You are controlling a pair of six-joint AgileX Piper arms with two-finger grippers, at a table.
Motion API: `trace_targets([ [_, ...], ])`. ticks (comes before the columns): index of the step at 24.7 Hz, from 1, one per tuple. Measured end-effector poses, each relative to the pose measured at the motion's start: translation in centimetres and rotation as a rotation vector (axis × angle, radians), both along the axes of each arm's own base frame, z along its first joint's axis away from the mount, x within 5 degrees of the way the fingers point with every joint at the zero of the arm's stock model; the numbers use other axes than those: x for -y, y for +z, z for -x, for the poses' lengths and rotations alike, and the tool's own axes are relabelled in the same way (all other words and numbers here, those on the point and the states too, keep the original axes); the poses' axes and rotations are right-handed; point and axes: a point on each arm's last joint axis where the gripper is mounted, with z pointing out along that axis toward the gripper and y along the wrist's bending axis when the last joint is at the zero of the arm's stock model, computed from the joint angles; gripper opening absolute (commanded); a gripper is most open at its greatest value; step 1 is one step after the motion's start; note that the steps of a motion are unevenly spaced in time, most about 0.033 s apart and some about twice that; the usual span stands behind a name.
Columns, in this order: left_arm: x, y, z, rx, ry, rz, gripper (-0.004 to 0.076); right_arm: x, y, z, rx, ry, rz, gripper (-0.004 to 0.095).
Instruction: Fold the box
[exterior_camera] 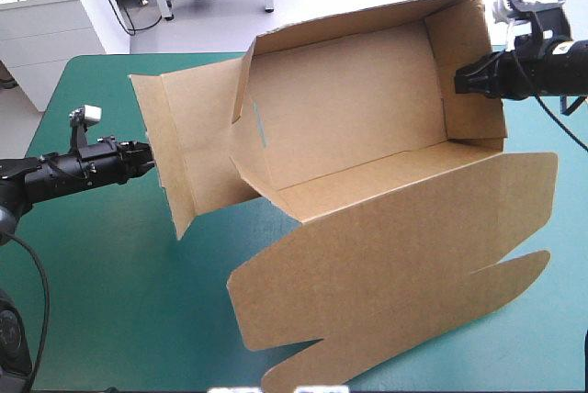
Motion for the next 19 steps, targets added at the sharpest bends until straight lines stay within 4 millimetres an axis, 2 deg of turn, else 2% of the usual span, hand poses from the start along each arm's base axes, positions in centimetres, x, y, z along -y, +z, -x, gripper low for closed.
trace_targets([
  [1,0.3,0.1,-0.1,0.015,-0.01,0.004,0.0454,-0.3,-0.1,0.0,-0.005,0.01,-0.003,-0.0017],
  [3,1.0,0.1,-0.2,0.033,-0.035,0.005,0.0565,-0.6,-0.2,0.0,-0.008,0.023,-0.003,-0.0017],
  [5,1.9,0.2,-0.2,0.042,-0.07,0.002,0.0621,-0.7,-0.3,0.0,-0.008,0.029,-0.003,-0.0017],
  [7,3.3,0.2,-0.2,0.046,-0.114,0.009,0.062,-0.7,-0.3,0.0,-0.008,0.028,-0.002,-0.0017],
  [14,5.4,1.0,-0.2,0.072,-0.156,0.065,0.062,-0.5,-0.5,-0.1,-0.022,-0.001,0.045,0.0005],
  [19,5.7,2.7,0.9,0.132,-0.156,0.061,0.062,-2.7,-0.6,-0.6,0.005,-0.044,0.108,0.0004],
])
